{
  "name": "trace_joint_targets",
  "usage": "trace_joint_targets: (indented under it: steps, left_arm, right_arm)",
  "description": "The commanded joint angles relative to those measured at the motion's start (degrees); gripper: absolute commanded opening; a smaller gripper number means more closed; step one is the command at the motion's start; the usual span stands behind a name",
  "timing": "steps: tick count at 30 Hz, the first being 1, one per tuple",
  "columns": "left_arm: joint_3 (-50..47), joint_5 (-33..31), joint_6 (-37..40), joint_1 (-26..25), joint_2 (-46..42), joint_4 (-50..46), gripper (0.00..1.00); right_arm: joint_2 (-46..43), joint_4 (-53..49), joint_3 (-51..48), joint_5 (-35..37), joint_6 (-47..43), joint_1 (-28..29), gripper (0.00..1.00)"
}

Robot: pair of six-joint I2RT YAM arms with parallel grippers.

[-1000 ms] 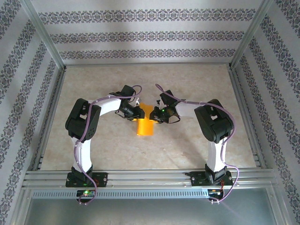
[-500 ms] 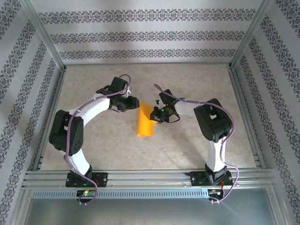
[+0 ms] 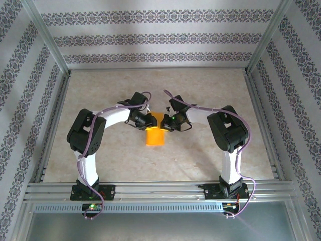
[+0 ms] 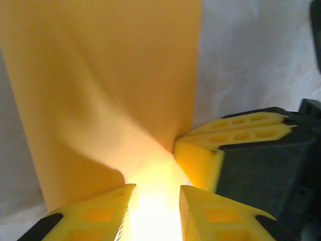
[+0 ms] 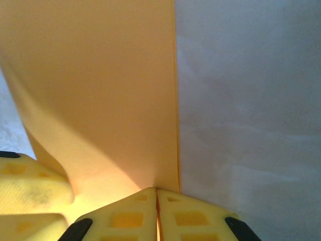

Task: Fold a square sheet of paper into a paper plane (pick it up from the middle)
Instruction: First fold in half a square sheet of paper at the center of the table.

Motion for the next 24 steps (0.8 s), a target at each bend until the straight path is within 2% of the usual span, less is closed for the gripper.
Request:
trace_joint_targets:
  steps: [1,8,16,24]
  left_arm:
    - [1.6,-2.0,2.0,-0.1,0.2,-4.1,0.27]
    - [0.5,-5.7,4.8,0.9,0.2,-6.3,0.26]
    - [-3.5,-7.2,5.1,2.7,0.0,-4.6,0.26]
    - [-10.1,-6.8,6.9,6.8,-5.2,-2.7,0.26]
  right_arm:
    - [6.1,-9.4,-3.3,13.1,-0.6,0.6,0.1]
    - [6.6,-10.0,-3.2,13.7,-0.8,0.7,0.1]
    - [6.7,-10.0,-3.7,13.8,-0.5,0.6,0.09]
    - [7.1,-10.0,-3.6,13.5,-0.8,0.6,0.09]
